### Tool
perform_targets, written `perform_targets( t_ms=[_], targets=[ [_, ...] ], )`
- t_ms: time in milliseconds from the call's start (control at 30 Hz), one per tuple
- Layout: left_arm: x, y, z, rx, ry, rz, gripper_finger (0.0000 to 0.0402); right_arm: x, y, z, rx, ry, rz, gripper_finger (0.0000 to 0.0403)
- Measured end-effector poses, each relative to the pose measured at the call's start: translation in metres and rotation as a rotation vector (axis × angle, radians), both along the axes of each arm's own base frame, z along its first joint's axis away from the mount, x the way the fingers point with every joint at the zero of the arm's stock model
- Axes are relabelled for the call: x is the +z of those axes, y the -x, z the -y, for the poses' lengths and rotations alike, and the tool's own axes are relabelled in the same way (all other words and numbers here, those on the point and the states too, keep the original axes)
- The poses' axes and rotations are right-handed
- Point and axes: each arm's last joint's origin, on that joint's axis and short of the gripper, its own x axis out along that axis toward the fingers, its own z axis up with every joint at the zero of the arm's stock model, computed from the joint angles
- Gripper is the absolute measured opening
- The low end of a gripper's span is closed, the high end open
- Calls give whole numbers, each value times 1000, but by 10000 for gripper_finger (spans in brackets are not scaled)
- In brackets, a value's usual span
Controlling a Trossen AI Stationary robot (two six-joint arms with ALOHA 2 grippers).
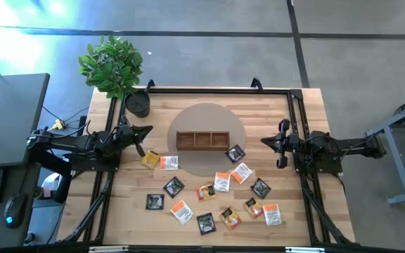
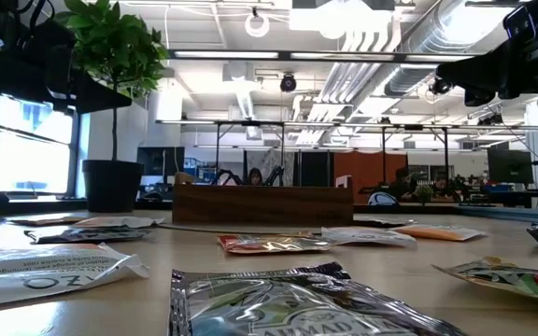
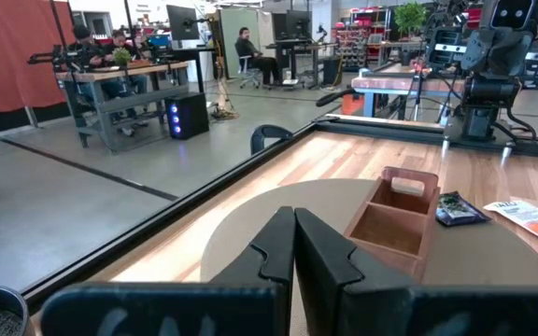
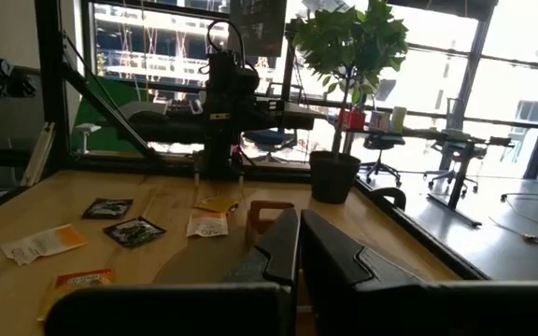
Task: Pick & Place Tea
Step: Put the purple tea bag into the right section of the wooden organizer
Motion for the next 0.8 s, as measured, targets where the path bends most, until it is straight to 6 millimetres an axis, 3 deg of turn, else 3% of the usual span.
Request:
perform_targets(
  t_ms=[167, 300, 433, 600, 800],
  targets=[
    [0, 0, 0, 0, 0, -1, 9, 3, 2, 7, -263, 112, -13, 11],
    [0, 0, 0, -2, 3, 2, 9, 3, 3, 10, -359, 162, -41, 11],
    [0, -1, 2, -85, 32, 18, 9, 3, 3, 9, -349, 162, -38, 11],
    [0, -1, 2, -97, 27, 14, 9, 3, 2, 6, -199, 22, 25, 11],
    [0, -1, 2, -90, 27, 14, 9, 9, 2, 5, -187, 125, 55, 11]
  ],
)
